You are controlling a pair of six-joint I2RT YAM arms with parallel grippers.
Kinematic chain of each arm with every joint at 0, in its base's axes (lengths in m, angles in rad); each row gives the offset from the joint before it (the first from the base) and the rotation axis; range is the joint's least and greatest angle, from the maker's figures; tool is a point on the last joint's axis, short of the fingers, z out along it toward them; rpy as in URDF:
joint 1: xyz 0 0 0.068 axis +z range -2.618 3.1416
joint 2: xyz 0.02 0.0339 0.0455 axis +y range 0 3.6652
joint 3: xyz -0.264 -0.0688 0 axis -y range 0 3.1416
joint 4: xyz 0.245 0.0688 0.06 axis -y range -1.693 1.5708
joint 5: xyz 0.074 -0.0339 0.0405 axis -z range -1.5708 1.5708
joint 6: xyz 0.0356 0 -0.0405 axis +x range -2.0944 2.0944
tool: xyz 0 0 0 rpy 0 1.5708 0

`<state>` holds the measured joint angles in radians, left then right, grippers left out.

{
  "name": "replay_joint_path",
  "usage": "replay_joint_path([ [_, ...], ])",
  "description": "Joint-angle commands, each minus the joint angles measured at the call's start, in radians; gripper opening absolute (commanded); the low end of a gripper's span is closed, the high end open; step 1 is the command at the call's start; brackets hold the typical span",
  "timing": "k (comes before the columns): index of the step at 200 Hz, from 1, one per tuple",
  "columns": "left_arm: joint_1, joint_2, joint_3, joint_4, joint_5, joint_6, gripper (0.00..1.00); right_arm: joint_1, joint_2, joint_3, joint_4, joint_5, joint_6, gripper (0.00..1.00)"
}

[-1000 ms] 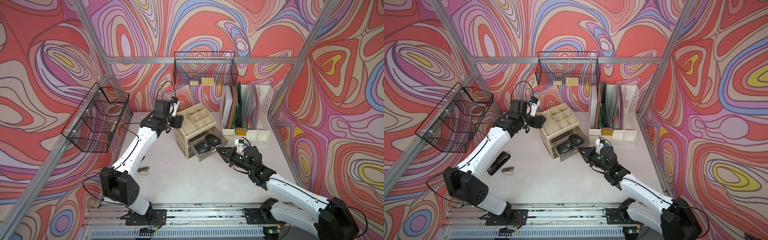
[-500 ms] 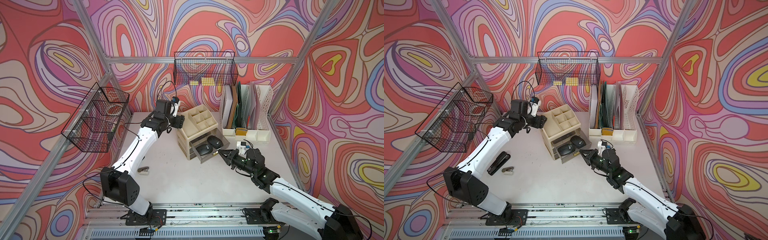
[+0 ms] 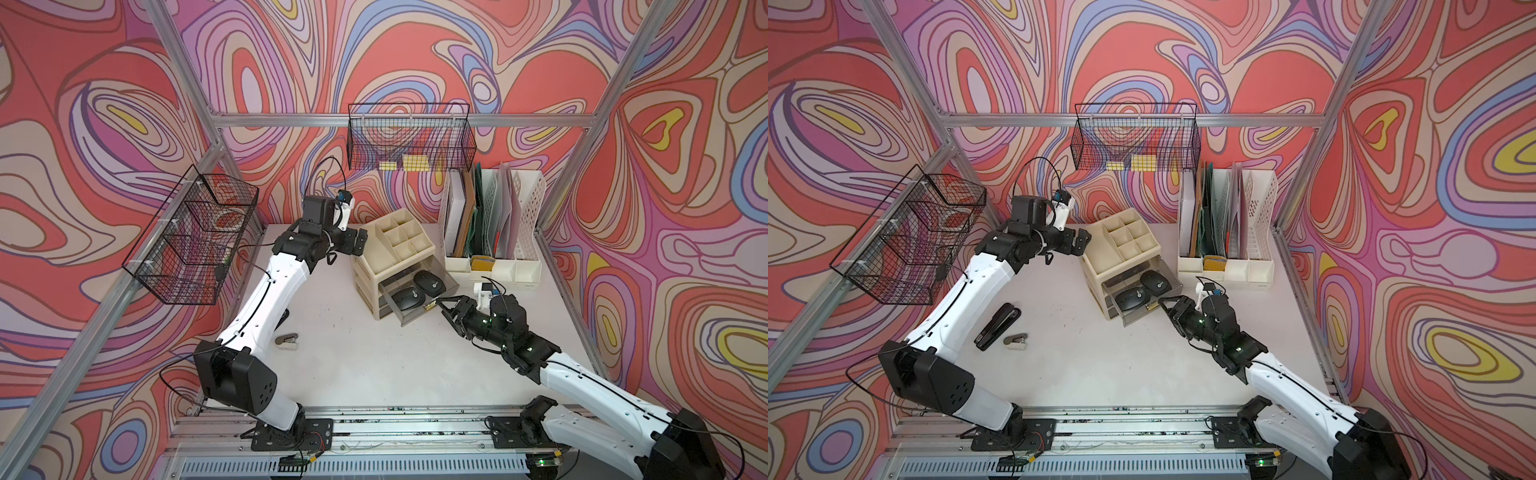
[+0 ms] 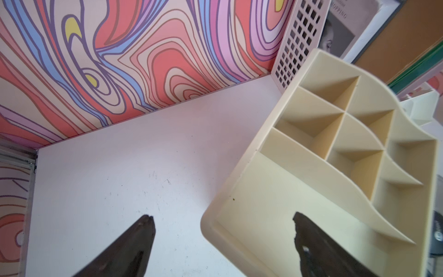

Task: Take the mice out of the drawer
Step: Open the drawer in the storage box.

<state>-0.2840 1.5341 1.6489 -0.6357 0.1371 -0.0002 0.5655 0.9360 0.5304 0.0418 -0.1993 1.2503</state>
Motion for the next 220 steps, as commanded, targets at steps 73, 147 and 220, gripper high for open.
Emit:
replay_joint_path([
  [73,-0.247,-0.187,0.121,-0.392,0.073,0.001,0.96,0.002,-0.23,0.273,-0.528,0.042,-0.606,0.98],
  [147,-0.518,0.028,0.344,-0.605,-0.028,0.017,0.76,0.002,-0.224,0.611,-0.866,0.02,-0.86,0.98],
  [220,-0.567,0.264,0.497,-0.639,-0.112,0.065,0.53,0.002,-0.293,0.646,-0.979,-0.035,-0.881,0.98],
])
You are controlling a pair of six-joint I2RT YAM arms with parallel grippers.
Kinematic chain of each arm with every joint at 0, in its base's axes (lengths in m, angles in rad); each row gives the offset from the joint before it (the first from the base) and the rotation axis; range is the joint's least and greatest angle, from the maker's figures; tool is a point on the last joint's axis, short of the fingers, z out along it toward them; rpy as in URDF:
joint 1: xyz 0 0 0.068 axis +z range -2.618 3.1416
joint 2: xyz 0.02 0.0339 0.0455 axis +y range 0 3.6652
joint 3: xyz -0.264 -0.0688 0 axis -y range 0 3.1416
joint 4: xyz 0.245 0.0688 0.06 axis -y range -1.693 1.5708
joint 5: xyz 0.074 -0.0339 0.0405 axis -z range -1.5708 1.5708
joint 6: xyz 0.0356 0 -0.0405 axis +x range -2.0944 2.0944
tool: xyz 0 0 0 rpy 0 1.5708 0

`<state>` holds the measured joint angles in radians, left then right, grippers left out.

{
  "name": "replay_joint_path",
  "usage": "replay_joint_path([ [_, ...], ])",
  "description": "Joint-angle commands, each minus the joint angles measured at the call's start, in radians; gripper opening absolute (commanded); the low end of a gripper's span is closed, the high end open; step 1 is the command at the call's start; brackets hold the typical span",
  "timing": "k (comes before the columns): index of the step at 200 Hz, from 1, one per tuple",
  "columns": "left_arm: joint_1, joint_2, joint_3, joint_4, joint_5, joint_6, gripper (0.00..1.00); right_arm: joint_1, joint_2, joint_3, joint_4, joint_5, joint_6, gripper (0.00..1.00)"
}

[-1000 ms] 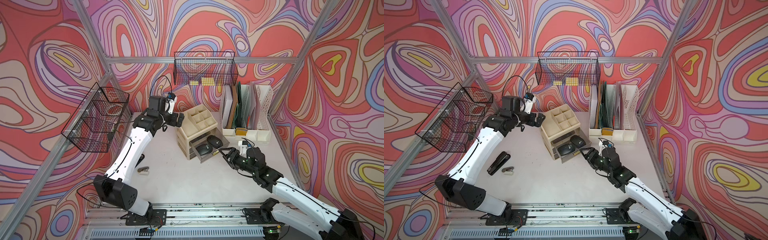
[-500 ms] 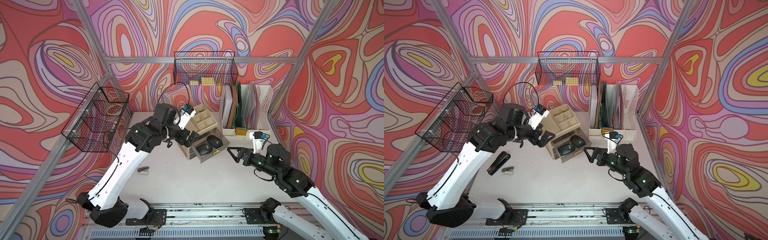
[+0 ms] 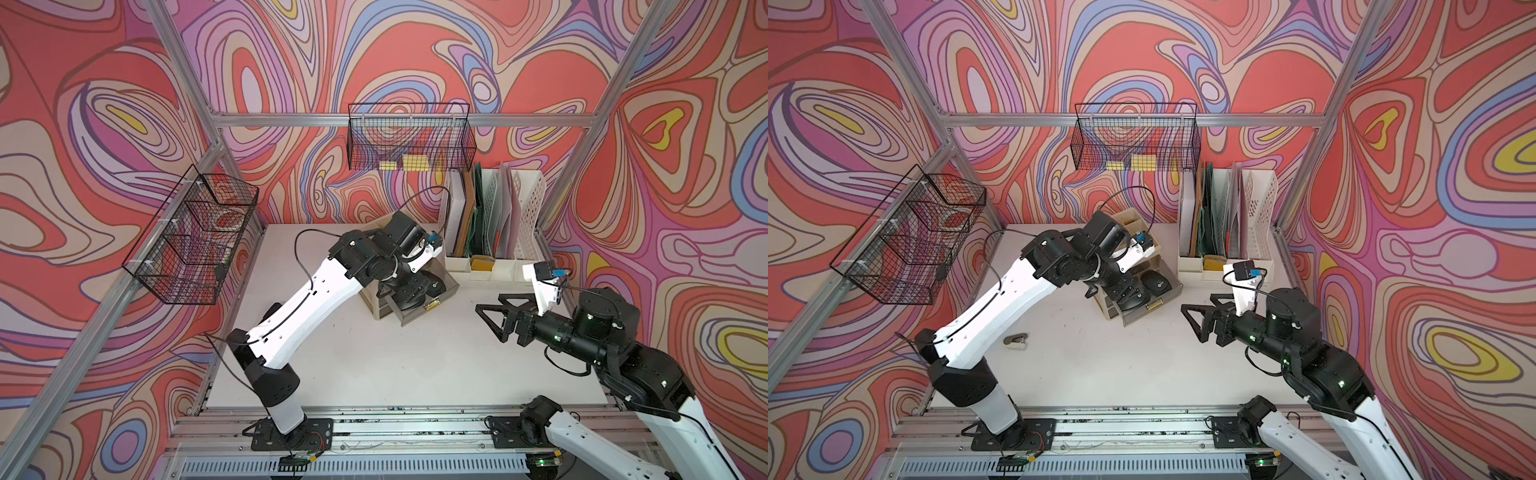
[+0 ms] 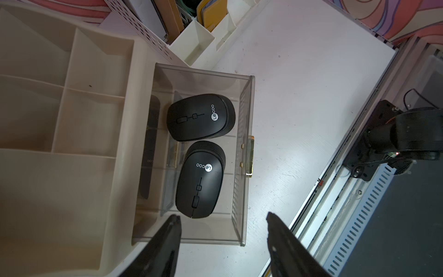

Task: Take the mice out of the drawer
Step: Open the drawer in the storage box, then pick up the mouse from the drawer.

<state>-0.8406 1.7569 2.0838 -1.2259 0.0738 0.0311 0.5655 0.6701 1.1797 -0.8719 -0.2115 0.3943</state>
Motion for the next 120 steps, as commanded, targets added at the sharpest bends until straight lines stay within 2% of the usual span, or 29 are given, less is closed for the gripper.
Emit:
replay_joint_path([
  [1,-0.011,0.043,0.064,-0.049,-0.05,0.034,0.53,0.002,-0.029,-0.005,-0.066,-0.023,-0.025,0.98],
  [65,-0.011,0.161,0.081,-0.057,-0.086,0.071,0.49,0.002,-0.082,-0.045,-0.074,-0.025,-0.015,0.98],
  [120,-0.012,0.201,0.062,-0.081,-0.099,0.085,0.59,0.002,-0.1,-0.057,-0.075,-0.019,-0.015,0.98],
])
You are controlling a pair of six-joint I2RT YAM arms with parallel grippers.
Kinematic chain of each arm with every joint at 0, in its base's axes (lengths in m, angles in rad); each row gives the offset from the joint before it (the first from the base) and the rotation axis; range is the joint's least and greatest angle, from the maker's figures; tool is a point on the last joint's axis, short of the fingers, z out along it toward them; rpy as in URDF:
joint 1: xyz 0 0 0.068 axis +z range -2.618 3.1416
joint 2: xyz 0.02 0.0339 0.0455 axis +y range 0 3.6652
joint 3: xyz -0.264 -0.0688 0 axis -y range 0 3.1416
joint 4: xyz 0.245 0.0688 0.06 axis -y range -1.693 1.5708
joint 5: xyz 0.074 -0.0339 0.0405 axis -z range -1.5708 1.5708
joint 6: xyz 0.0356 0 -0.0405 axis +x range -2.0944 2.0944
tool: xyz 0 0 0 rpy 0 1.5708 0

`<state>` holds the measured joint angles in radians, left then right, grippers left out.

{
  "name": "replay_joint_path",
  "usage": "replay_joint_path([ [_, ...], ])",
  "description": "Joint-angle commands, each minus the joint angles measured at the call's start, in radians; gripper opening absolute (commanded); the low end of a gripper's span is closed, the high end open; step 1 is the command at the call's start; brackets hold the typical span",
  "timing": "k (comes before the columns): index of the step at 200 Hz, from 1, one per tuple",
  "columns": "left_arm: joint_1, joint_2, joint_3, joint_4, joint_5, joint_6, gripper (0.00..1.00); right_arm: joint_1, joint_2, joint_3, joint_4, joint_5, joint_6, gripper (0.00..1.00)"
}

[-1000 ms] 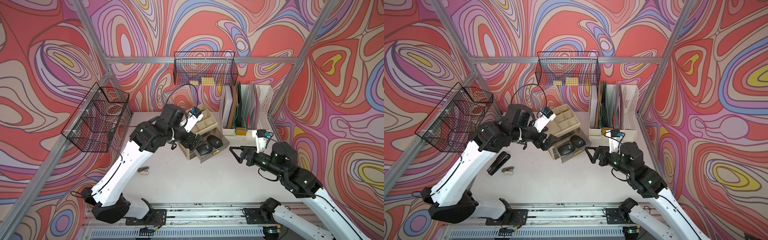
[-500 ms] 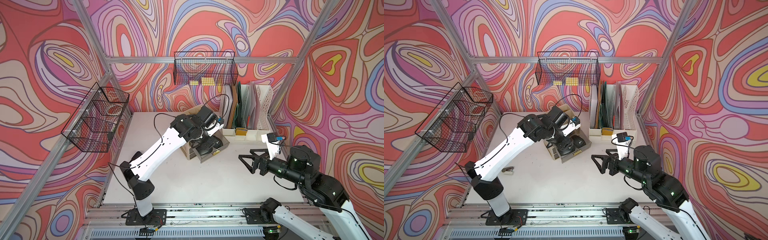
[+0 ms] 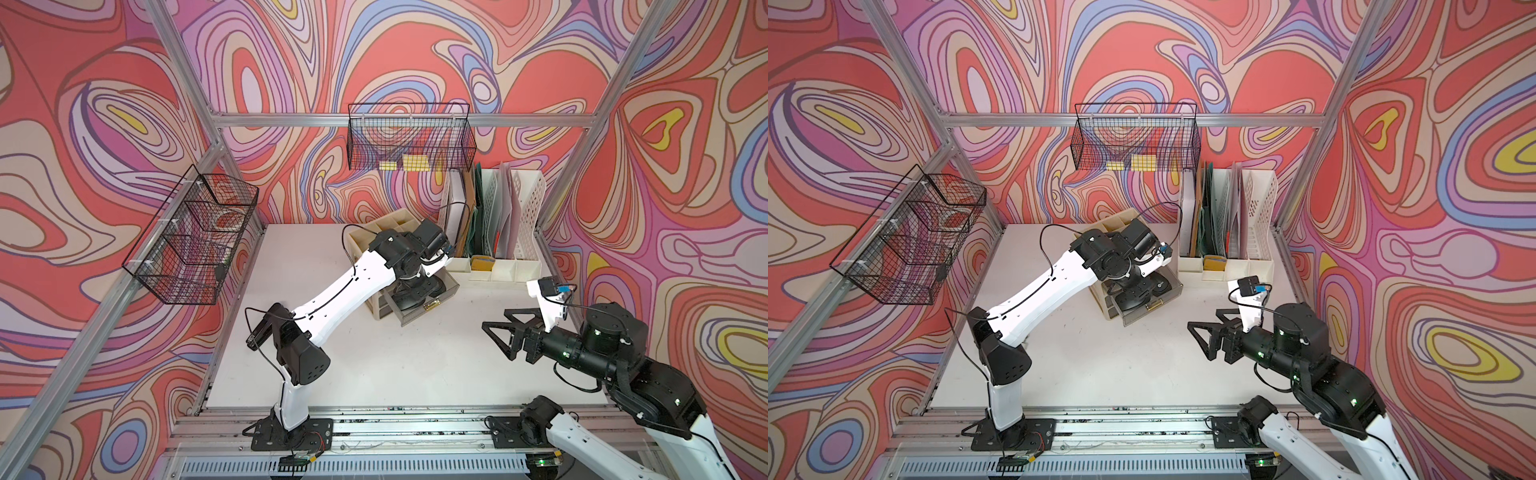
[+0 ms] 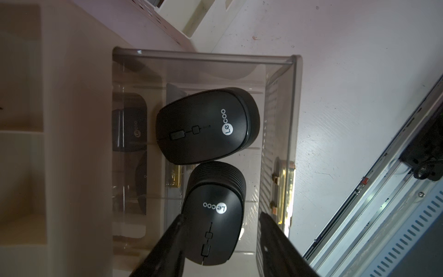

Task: Take the mice out of the drawer
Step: Pick up the mouse from the drawer.

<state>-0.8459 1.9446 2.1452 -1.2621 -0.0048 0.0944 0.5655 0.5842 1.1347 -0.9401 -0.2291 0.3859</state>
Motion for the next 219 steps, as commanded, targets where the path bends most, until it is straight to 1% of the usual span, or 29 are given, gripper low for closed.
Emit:
replay_joint_path([
  [1,-0.006,0.014,0.001,-0.045,-0.021,0.022,0.59,0.002,-0.015,-0.012,-0.006,-0.001,-0.006,0.98],
  [17,-0.005,0.027,-0.004,-0.056,-0.013,0.022,0.6,0.002,-0.01,-0.015,-0.01,0.002,-0.009,0.98],
  [38,-0.005,0.038,-0.012,-0.066,-0.003,0.026,0.68,0.002,-0.001,-0.013,-0.013,0.004,-0.015,0.98],
  [46,-0.005,0.042,-0.022,-0.065,-0.006,0.029,0.69,0.002,0.001,-0.014,-0.012,0.003,-0.016,0.98],
  [120,-0.005,0.074,-0.047,-0.069,-0.029,0.03,0.69,0.003,-0.001,-0.025,-0.002,0.0,-0.016,0.98],
  [180,-0.005,0.11,-0.045,-0.079,-0.092,0.012,0.7,0.002,0.006,-0.035,0.011,-0.005,-0.015,0.98],
  [219,-0.005,0.122,-0.039,-0.08,-0.135,-0.001,0.72,0.002,0.01,-0.039,0.016,-0.003,-0.014,0.98],
])
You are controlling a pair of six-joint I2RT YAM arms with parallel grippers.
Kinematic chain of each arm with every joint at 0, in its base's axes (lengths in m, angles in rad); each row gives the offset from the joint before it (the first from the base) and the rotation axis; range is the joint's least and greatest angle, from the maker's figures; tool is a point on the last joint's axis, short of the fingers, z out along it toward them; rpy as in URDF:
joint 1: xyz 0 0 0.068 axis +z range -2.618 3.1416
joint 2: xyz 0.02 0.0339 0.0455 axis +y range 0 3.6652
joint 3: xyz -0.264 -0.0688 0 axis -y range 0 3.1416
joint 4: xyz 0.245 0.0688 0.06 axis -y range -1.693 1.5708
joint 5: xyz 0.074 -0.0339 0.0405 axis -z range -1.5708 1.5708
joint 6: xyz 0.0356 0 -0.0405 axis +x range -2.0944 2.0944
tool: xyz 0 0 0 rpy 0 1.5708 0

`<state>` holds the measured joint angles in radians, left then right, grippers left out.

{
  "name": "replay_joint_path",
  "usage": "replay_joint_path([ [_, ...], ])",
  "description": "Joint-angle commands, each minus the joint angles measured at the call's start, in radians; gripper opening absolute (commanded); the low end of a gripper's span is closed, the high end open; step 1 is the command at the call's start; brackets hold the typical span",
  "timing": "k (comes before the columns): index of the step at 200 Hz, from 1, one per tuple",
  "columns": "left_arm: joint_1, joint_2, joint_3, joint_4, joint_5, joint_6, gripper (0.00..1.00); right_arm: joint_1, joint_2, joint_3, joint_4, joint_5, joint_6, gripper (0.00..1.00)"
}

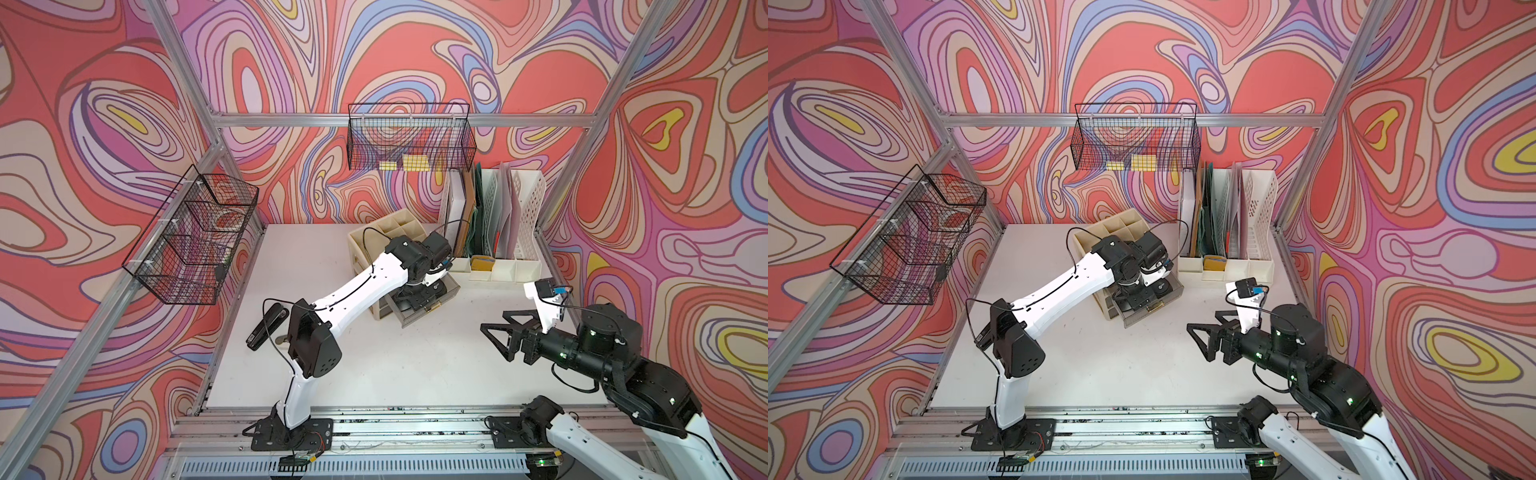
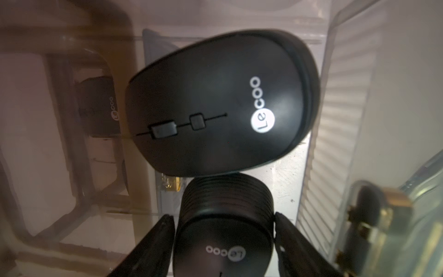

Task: Take the mice out of the drawer
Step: Pick up the mouse from the drawer.

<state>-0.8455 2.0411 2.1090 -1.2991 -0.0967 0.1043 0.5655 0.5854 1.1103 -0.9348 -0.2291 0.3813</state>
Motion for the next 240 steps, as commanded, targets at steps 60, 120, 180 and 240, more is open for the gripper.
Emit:
replay_joint_path([
  [60,-0.006,0.058,0.076,-0.072,-0.011,-0.029,0.53,0.002,0.014,-0.022,0.02,-0.003,-0.005,0.98],
  [120,-0.028,0.016,0.18,-0.064,0.023,-0.026,0.44,0.002,0.025,-0.049,0.061,-0.033,0.01,0.98],
  [180,-0.069,-0.122,0.173,-0.016,-0.069,-0.095,0.43,0.002,0.029,-0.074,0.122,-0.064,0.034,0.98],
  [240,-0.083,-0.398,-0.09,-0.011,-0.218,-0.322,0.43,0.002,0.04,-0.085,0.193,-0.133,0.038,0.98],
])
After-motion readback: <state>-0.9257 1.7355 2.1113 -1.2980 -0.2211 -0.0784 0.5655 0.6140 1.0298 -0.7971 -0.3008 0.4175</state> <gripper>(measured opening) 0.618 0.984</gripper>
